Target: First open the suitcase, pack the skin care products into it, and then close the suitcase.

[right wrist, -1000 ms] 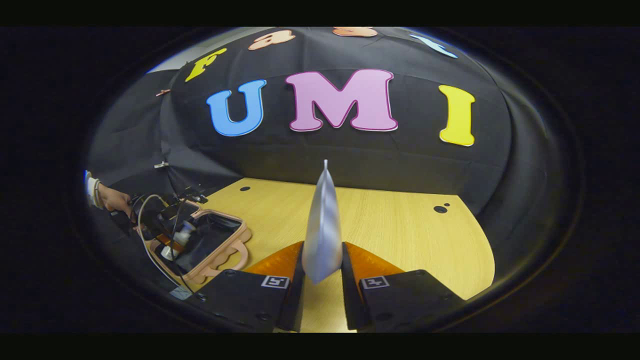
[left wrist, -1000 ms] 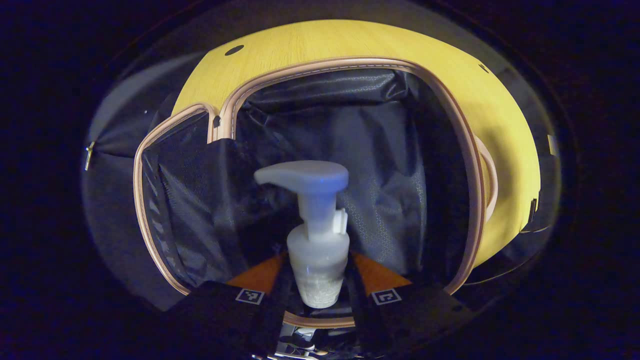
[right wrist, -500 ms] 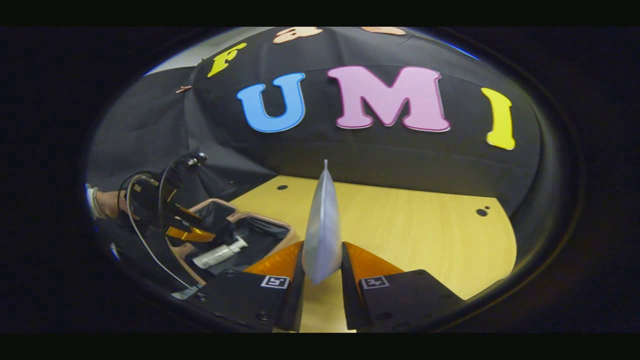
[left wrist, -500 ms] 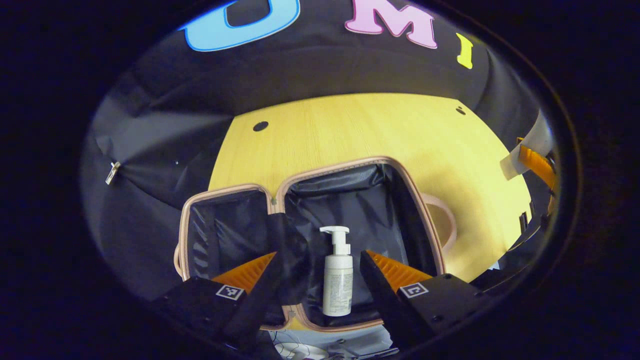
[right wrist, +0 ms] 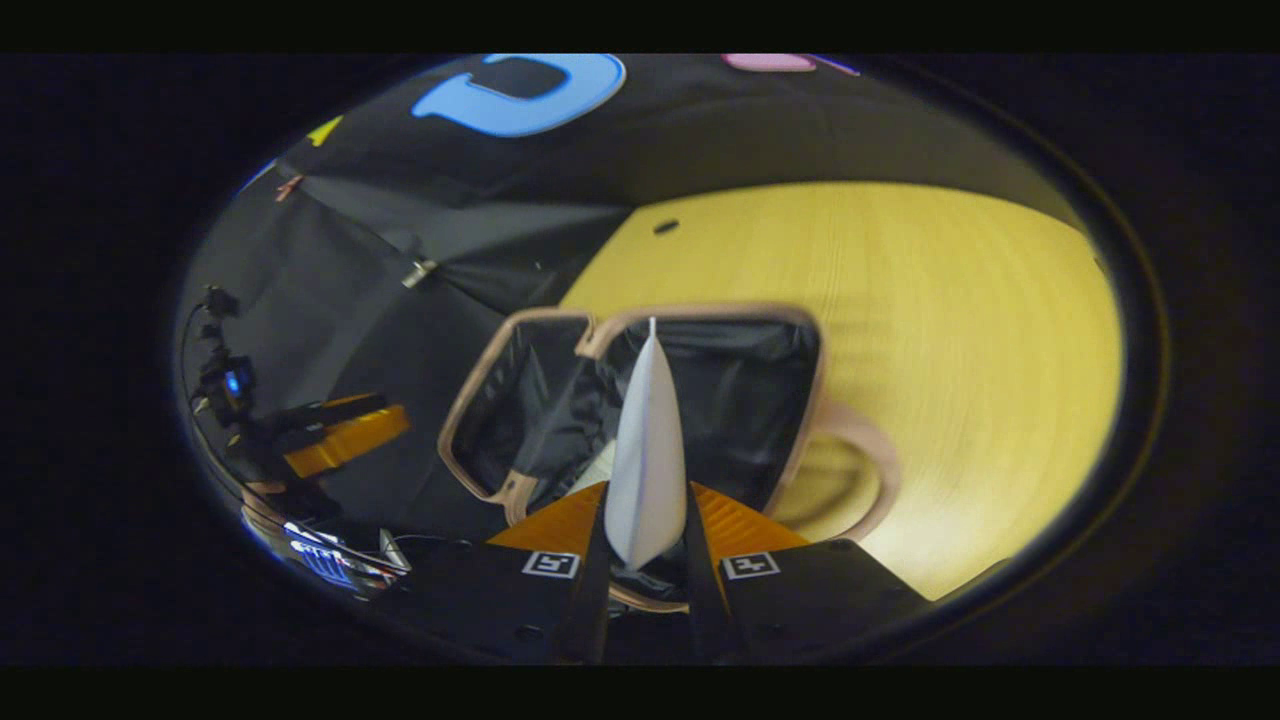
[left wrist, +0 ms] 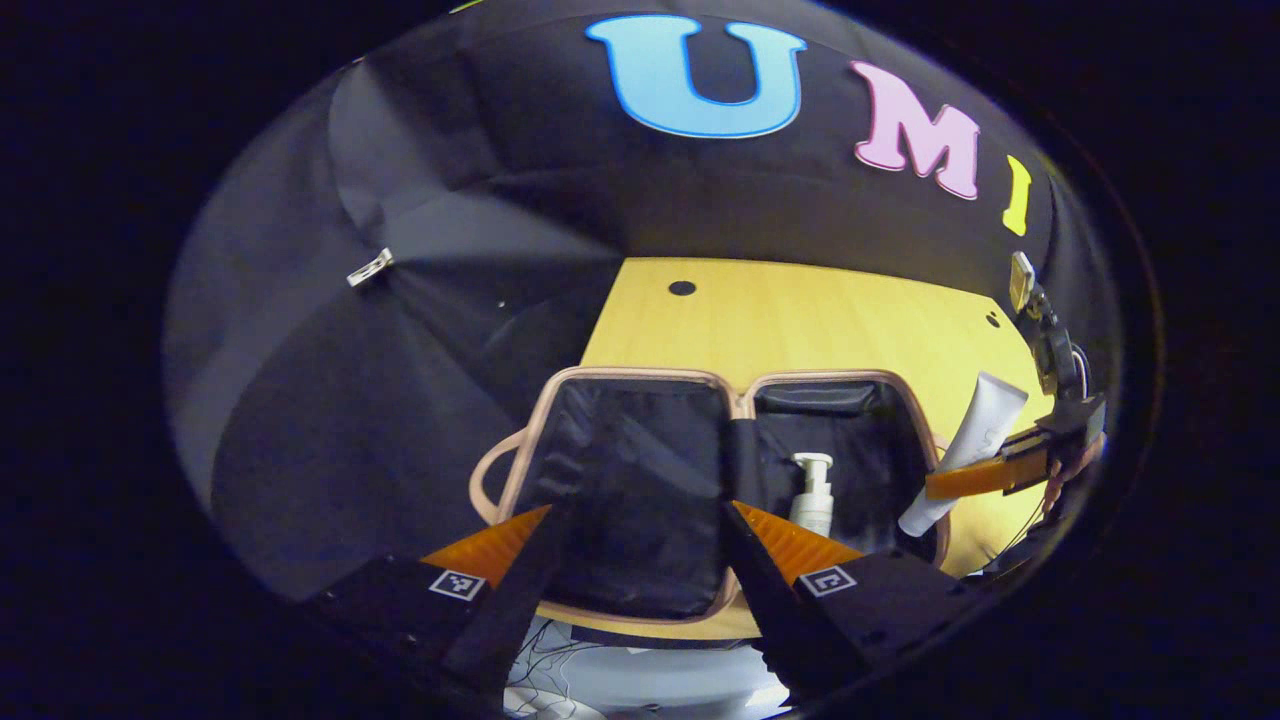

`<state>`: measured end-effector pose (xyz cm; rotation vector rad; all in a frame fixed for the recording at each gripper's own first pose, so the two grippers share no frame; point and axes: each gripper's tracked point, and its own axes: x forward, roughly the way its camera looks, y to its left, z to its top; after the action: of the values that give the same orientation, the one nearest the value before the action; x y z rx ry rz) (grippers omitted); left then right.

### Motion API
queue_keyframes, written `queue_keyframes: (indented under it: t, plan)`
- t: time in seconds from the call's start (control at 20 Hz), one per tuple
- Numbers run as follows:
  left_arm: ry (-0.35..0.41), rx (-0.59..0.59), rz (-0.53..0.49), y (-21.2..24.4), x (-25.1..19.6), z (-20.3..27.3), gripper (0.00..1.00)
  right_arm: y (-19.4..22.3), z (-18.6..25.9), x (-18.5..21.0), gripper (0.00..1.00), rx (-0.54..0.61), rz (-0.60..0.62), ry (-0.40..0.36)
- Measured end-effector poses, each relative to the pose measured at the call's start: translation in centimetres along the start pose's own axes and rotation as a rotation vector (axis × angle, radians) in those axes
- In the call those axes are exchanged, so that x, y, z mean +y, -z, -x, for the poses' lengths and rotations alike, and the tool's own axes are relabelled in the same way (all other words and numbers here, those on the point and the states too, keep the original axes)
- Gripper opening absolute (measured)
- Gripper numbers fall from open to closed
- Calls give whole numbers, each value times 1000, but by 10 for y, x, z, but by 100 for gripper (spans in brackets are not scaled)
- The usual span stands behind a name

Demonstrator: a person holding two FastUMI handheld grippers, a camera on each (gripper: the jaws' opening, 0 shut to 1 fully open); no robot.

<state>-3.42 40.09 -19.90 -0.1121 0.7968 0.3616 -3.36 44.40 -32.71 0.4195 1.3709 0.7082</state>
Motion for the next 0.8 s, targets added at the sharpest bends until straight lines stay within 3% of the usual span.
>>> queue_keyframes:
  t: [0.15, 0.2, 0.25, 0.3, 0.35, 0.4, 0.45, 0.5, 0.6, 0.7, 0.75, 0.8]
  plan:
    - [-45, 15, 113, 14, 46, -1, 98, 34, -28, -12, 37, 139, -90, 96]
    - [-58, 21, 145, 18, 60, -4, 98, 39, -34, -17, 30, 151, -101, 126]
    - [-72, 29, 171, 21, 73, -7, 98, 43, -37, -19, 37, 168, -121, 135]
    - [-85, 35, 193, 25, 85, -10, 98, 42, -39, -17, 44, 173, -152, 129]
    - [-94, 41, 209, 26, 95, -12, 98, 41, -37, -14, 39, 178, -177, 118]
    - [-105, 45, 223, 28, 102, -16, 97, 40, -36, -11, 42, 173, -193, 101]
    - [-111, 47, 234, 28, 109, -22, 97, 33, -32, -5, 34, 157, -218, 73]
    - [-117, 46, 243, 25, 114, -29, 97, 30, -28, -3, 48, 138, -234, 61]
    - [-139, 32, 244, 17, 130, -41, 97, 13, -12, 13, 55, 59, -218, -25]
    - [-152, 27, 248, 6, 147, -58, 97, -7, 11, 27, 86, -38, -162, -104]
    - [-156, 25, 250, -2, 157, -71, 97, -19, 26, 34, 76, -84, -138, -138]
    - [-153, 33, 250, -6, 162, -85, 97, -28, 38, 39, 86, -126, -120, -163]
